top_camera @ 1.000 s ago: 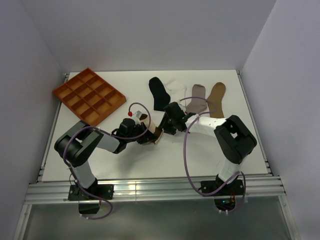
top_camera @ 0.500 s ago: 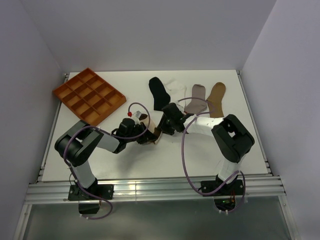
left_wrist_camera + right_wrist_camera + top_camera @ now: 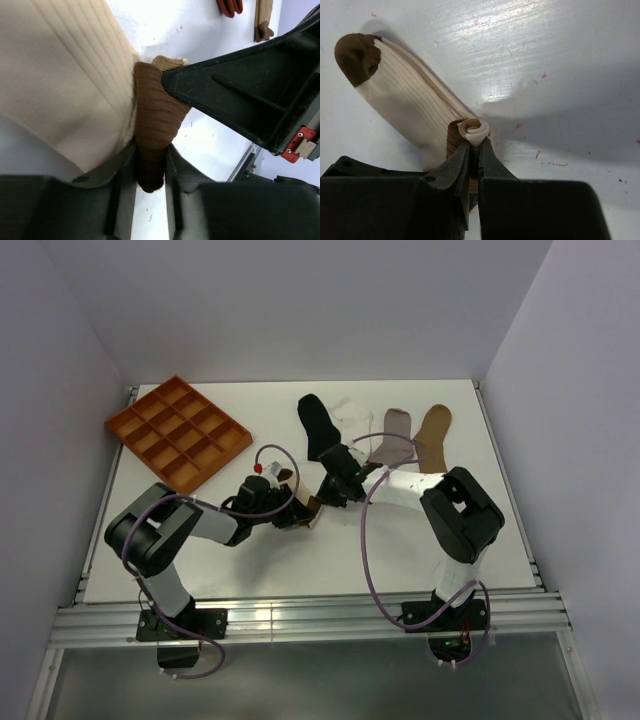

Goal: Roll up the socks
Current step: Roll the sock at the center of the board.

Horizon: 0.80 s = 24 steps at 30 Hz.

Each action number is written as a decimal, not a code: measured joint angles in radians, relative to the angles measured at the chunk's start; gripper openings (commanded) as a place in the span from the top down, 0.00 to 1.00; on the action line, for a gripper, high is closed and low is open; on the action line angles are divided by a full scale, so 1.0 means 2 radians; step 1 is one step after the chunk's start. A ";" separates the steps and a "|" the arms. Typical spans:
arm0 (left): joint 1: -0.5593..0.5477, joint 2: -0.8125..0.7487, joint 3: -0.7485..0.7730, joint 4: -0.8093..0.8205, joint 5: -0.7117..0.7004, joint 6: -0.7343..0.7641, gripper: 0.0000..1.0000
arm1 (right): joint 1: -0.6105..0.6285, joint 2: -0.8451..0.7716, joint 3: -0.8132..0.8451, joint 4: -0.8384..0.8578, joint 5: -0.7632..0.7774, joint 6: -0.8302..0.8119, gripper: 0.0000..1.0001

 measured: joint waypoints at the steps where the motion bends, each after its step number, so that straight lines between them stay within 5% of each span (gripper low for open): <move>1: 0.000 -0.008 0.000 -0.011 -0.006 0.002 0.61 | 0.002 0.002 0.006 -0.010 0.003 -0.001 1.00; 5: -0.011 -0.054 0.000 -0.066 -0.043 0.019 0.48 | 0.007 0.010 0.029 -0.045 0.007 -0.011 1.00; 13: -0.101 -0.134 0.023 -0.175 -0.204 0.099 0.43 | 0.007 0.027 0.063 -0.092 0.006 -0.032 1.00; 24: -0.209 -0.147 0.028 -0.155 -0.363 0.260 0.41 | 0.007 0.031 0.069 -0.097 -0.002 -0.041 1.00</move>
